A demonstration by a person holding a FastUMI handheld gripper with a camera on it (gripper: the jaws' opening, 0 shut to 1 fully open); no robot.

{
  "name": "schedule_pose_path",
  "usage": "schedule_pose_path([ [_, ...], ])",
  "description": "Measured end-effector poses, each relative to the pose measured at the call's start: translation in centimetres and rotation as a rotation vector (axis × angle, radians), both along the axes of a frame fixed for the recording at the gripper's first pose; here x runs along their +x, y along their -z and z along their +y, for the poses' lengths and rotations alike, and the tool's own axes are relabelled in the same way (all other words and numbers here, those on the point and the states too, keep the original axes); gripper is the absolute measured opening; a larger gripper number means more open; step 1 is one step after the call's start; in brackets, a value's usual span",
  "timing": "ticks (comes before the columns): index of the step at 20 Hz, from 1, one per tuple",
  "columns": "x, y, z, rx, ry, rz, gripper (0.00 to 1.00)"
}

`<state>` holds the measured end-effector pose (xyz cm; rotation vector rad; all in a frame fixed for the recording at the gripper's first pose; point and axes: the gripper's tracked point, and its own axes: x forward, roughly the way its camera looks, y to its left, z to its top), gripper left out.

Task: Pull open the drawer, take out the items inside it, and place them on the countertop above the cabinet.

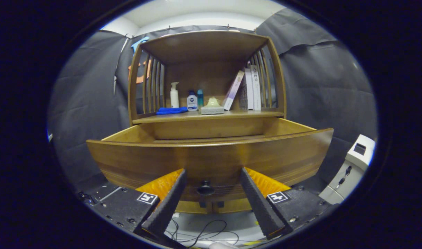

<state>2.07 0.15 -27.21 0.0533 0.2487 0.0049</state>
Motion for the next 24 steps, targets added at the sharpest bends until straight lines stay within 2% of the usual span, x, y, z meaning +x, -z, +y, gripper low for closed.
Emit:
schedule_pose_path([
  [3, 1.2, -0.1, 0.1, 0.038, -0.011, 0.013, 0.99],
  [6, 2.4, -0.3, 0.1, 0.01, -0.009, 0.018, 0.98],
  [14, 10.2, -0.6, 1.2, 0.027, 0.021, 0.015, 0.98],
  [24, 16.7, -0.6, 1.4, 0.01, 0.02, 0.014, 0.99],
])
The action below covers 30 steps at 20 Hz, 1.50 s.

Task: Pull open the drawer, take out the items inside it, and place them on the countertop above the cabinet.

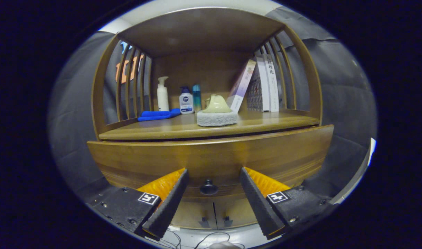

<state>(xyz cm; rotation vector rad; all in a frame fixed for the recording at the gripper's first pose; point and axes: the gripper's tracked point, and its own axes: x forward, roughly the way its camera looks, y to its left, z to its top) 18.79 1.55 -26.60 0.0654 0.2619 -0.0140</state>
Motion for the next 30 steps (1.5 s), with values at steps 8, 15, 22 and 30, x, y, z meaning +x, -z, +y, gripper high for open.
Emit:
schedule_pose_path([
  [8, 1.9, 0.3, -0.1, -0.008, -0.007, -0.003, 0.99],
  [15, 2.4, 0.5, -0.3, -0.044, -0.011, 0.007, 0.99],
  [22, -1.5, -4.1, -1.8, -0.04, -0.015, -0.033, 0.99],
  [30, -9.2, -16.9, -3.7, -0.043, -0.042, -0.177, 0.99],
])
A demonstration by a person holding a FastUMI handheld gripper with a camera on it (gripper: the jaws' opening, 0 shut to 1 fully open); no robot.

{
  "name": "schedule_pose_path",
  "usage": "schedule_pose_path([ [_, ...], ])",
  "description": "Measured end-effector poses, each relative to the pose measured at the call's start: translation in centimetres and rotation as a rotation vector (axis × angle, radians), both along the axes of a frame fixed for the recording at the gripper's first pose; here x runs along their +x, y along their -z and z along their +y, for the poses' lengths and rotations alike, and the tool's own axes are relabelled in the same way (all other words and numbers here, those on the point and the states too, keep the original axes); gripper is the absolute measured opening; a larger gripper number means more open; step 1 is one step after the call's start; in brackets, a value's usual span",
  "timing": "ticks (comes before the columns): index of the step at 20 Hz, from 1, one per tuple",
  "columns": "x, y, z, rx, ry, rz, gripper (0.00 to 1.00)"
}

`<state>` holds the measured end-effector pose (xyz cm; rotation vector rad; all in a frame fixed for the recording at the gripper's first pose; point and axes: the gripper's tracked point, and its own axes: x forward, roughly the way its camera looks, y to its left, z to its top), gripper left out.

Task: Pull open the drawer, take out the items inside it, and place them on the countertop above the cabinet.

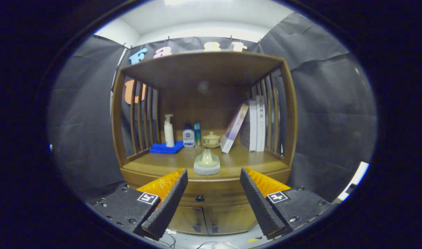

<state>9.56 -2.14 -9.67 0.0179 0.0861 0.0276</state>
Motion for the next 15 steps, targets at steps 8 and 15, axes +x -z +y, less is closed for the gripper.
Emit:
schedule_pose_path([
  [8, -7.8, -8.8, -2.7, -0.005, 0.009, -0.127, 0.99],
  [15, -11.5, -9.7, -3.5, 0.014, -0.004, -0.157, 0.99],
])
